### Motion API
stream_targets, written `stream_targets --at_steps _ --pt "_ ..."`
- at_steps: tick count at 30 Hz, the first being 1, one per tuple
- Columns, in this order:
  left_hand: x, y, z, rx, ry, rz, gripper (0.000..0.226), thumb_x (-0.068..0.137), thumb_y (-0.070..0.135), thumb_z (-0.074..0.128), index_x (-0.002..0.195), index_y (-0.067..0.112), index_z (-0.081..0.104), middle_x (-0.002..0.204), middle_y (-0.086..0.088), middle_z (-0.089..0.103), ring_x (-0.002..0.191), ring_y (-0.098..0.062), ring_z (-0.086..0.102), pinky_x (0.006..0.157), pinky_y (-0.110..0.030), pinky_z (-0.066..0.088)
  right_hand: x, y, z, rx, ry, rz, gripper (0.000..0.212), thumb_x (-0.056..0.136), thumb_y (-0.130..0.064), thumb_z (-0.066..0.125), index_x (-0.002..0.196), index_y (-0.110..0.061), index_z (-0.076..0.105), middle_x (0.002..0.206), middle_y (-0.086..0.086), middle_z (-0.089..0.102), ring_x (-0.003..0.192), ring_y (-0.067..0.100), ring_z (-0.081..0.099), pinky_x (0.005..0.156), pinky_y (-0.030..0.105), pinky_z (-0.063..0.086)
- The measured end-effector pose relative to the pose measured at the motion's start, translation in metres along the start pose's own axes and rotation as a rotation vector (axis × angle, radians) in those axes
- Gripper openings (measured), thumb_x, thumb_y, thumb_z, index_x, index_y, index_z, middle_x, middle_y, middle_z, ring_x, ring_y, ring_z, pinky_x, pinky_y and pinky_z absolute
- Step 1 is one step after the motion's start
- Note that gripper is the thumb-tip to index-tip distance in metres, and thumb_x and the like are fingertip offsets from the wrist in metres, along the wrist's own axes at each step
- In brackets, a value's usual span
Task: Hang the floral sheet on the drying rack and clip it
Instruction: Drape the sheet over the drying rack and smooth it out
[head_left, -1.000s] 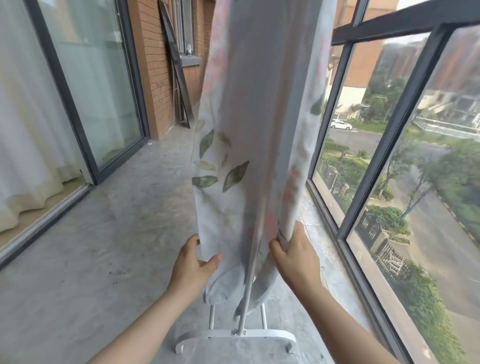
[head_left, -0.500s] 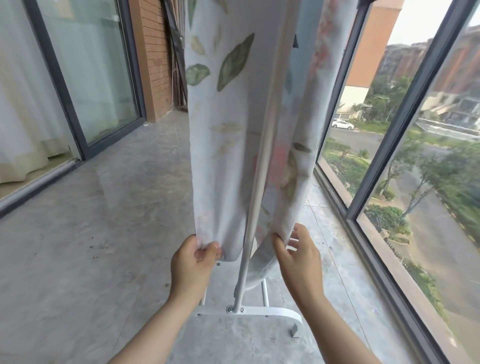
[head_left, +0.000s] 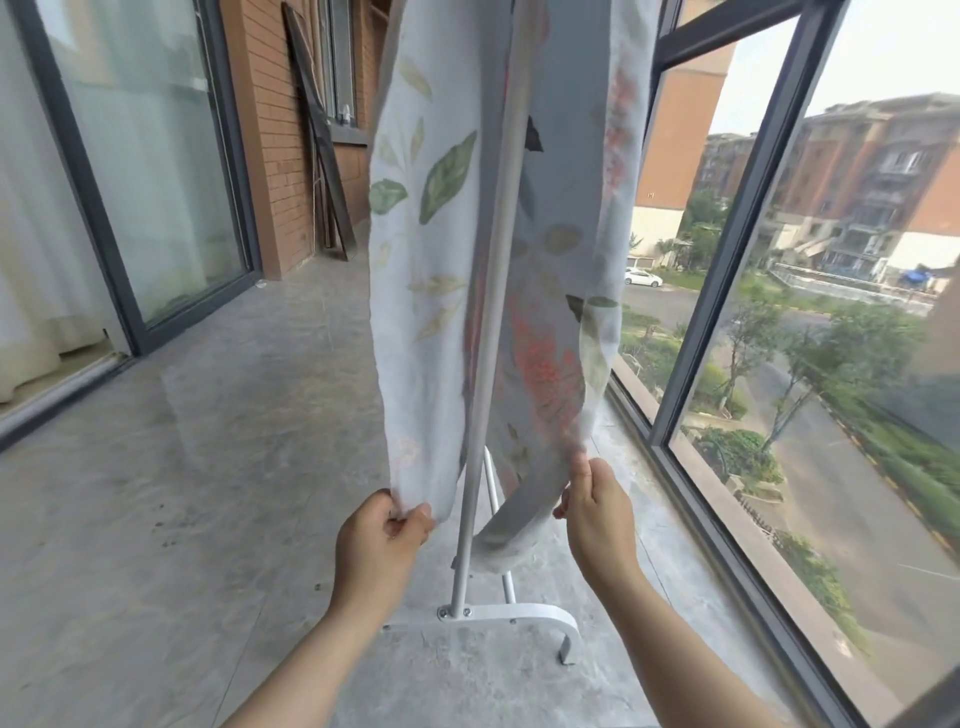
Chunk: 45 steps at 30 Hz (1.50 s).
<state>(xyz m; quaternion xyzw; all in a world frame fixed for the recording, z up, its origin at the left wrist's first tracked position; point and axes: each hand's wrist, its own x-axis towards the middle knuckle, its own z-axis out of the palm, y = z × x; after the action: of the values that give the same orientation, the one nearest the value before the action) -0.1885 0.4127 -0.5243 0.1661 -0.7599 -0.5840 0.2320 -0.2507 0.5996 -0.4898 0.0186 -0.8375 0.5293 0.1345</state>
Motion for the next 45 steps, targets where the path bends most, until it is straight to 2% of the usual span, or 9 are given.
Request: stream_targets --at_steps 11,18,25,28,31,36,38,41,45 --pt "0.003 -0.004 0.004 0.029 0.004 0.053 0.018 0.087 0.013 0.065 0.075 -0.001 0.062 0.065 0.003 0.073 0.064 -0.003 0.069 0.069 -0.031 0.056 0.006 -0.012 0.033 -0.114 0.115 -0.045 0.053 0.07 -0.063 0.066 0.092 -0.021 0.041 0.085 -0.009 0.05 0.075 0.011 0.052 0.062 0.031 0.043" --pt "0.018 -0.018 0.014 0.067 0.014 0.082 0.016 0.086 0.01 0.064 0.073 0.001 0.063 0.065 0.006 0.072 0.065 -0.001 0.068 0.067 -0.026 0.054 0.041 0.019 0.056 -0.245 0.339 -0.05 0.048 0.077 -0.04 0.067 0.109 -0.012 0.044 0.109 0.002 0.049 0.104 0.023 0.045 0.076 0.034 0.04" --pt "0.025 -0.046 0.023 0.028 -0.008 0.066 0.013 0.088 0.007 0.062 0.076 0.002 0.064 0.067 0.002 0.072 0.065 0.001 0.068 0.062 -0.013 0.052 0.04 0.082 0.052 -0.287 0.241 0.024 0.052 0.081 -0.019 0.065 0.126 -0.013 0.039 0.13 0.004 0.042 0.106 0.026 0.051 0.071 0.033 0.041" --pt "0.024 -0.062 0.026 0.018 -0.01 0.048 0.014 0.088 0.005 0.062 0.074 0.006 0.065 0.067 0.003 0.071 0.065 0.001 0.068 0.06 -0.01 0.05 0.035 0.103 0.051 -0.317 0.13 0.021 0.007 0.088 -0.02 0.056 0.094 -0.02 0.052 0.099 -0.004 0.06 0.092 0.022 0.059 0.063 0.032 0.04" --pt "0.026 -0.079 0.028 0.033 -0.01 0.027 0.015 0.088 0.005 0.062 0.073 0.008 0.064 0.067 0.005 0.071 0.065 0.002 0.068 0.059 -0.008 0.048 0.028 0.105 0.048 -0.252 0.09 -0.004 0.029 0.09 -0.018 0.051 0.065 -0.019 0.037 0.067 -0.009 0.055 0.074 0.021 0.058 0.053 0.031 0.032" --pt "0.021 -0.101 0.032 0.018 -0.037 -0.041 0.015 0.089 0.005 0.06 0.077 -0.003 0.061 0.07 0.0 0.071 0.066 0.0 0.069 0.059 -0.011 0.05 -0.007 0.101 0.053 -0.004 -0.144 -0.091 0.039 0.089 -0.04 0.04 0.076 -0.003 0.044 0.065 0.017 0.048 0.061 0.033 0.047 0.052 0.044 0.041" --pt "0.015 -0.109 0.035 0.01 -0.038 -0.077 0.015 0.089 0.005 0.061 0.076 -0.004 0.062 0.069 -0.003 0.071 0.067 -0.006 0.07 0.064 -0.022 0.056 -0.018 0.101 0.056 0.038 -0.193 -0.099 0.044 0.086 -0.043 0.042 0.075 0.0 0.044 0.067 0.02 0.047 0.056 0.025 0.041 0.051 0.038 0.035" --pt "0.01 -0.122 0.038 0.074 -0.067 -0.118 0.033 0.089 0.015 0.064 0.056 0.016 0.059 0.055 -0.003 0.062 0.065 -0.029 0.068 0.065 -0.043 0.054 -0.024 0.103 0.063 0.005 -0.254 -0.067 0.035 0.084 -0.036 0.052 0.073 -0.003 0.048 0.058 0.006 0.052 0.053 0.008 0.042 0.049 0.029 0.035" --pt "0.005 -0.127 0.04 -0.017 -0.118 -0.217 0.056 0.087 0.018 0.066 0.037 0.023 0.044 0.048 0.004 0.038 0.058 -0.022 0.056 0.067 -0.046 0.056 -0.032 0.109 0.074 -0.002 -0.334 -0.002 0.04 0.087 -0.016 0.06 0.052 -0.021 0.041 0.046 -0.008 0.038 0.046 0.005 0.031 0.046 0.017 0.025"
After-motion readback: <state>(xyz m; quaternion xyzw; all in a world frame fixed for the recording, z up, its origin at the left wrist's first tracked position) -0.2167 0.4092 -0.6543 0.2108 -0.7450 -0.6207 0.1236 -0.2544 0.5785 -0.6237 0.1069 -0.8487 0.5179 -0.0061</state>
